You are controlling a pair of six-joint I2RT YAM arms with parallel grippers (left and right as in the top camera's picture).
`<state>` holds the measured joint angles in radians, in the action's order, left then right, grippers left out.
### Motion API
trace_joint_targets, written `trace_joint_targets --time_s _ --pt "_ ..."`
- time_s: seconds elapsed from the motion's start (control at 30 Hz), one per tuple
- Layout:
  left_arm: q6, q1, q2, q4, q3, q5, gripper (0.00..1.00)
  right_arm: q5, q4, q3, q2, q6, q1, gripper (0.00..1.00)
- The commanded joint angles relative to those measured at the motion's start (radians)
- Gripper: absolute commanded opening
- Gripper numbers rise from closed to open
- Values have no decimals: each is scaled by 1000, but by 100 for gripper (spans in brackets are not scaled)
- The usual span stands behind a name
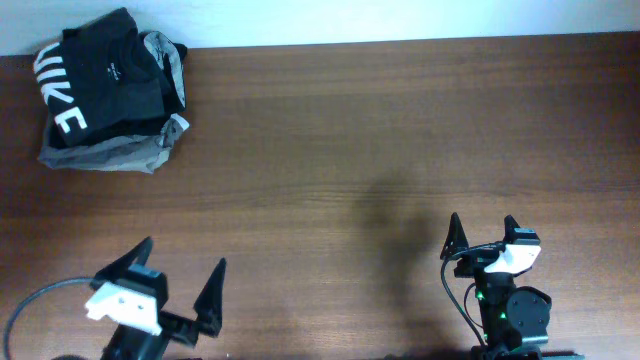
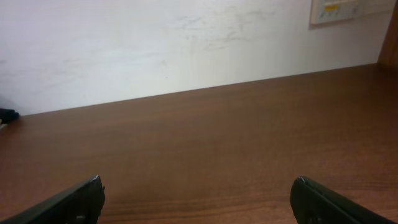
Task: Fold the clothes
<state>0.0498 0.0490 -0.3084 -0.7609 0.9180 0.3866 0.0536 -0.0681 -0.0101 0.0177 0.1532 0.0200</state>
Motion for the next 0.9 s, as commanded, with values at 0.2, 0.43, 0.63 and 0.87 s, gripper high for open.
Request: trace_joint_targets --time_s 0.2,0.43,0.63,0.87 --pt "162 -7 196 748 -644 -12 99 -2 -8 5 -3 -7 1 99" --pt "162 -7 277 989 -883 -122 99 -1 -8 5 -3 -7 1 99" --pt "163 -7 304 868 -909 -182 99 -1 -8 5 -3 -7 1 99" --pt "162 -7 303 695 -909 -235 99 -2 -8 5 -3 -7 1 99"
